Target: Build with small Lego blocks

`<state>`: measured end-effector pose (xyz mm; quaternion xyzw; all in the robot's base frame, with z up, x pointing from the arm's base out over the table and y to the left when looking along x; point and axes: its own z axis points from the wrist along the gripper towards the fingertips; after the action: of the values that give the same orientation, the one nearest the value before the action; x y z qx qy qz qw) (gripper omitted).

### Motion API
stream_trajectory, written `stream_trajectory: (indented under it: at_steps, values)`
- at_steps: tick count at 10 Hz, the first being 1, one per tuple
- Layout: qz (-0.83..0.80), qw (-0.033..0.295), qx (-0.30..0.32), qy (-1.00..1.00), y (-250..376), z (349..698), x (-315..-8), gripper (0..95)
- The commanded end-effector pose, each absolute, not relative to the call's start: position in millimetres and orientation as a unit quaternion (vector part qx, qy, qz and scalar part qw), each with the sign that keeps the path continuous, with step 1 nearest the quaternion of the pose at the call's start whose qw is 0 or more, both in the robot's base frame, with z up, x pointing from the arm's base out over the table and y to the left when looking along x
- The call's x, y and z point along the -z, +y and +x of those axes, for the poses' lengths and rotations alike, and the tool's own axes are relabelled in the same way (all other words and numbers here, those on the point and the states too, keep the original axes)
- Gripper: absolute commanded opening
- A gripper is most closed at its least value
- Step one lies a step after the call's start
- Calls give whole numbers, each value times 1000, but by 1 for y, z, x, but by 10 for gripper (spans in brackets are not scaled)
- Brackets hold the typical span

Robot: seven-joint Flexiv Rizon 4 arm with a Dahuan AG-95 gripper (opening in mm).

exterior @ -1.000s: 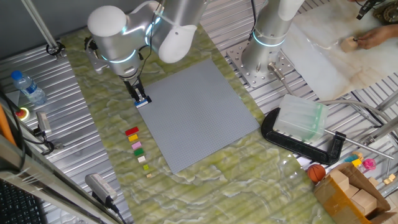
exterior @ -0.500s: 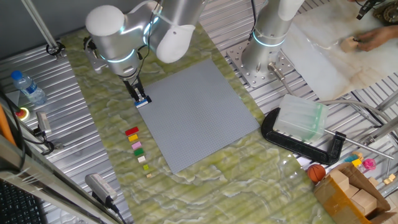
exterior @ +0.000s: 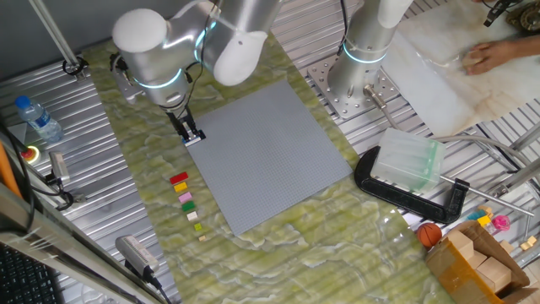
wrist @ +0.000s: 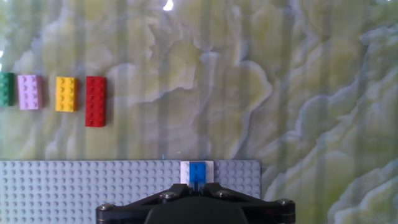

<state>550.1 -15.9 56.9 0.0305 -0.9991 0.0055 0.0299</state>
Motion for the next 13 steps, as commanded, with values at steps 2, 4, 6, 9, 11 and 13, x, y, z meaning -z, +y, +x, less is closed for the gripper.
stream_trajectory:
  at_steps: [2,4,6,9,11,13]
  values:
    - [20,18,-9,-1000,-7,568,-53,0]
    - [18,5,-4,-1000,-1,582,-43,0]
    - [11,1,-8,-1000,8,583,-35,190]
    - [4,9,-8,-1000,13,583,-29,190]
    - [-2,14,-8,-1000,13,582,-30,0]
    - [-7,16,-12,-1000,13,582,-30,0]
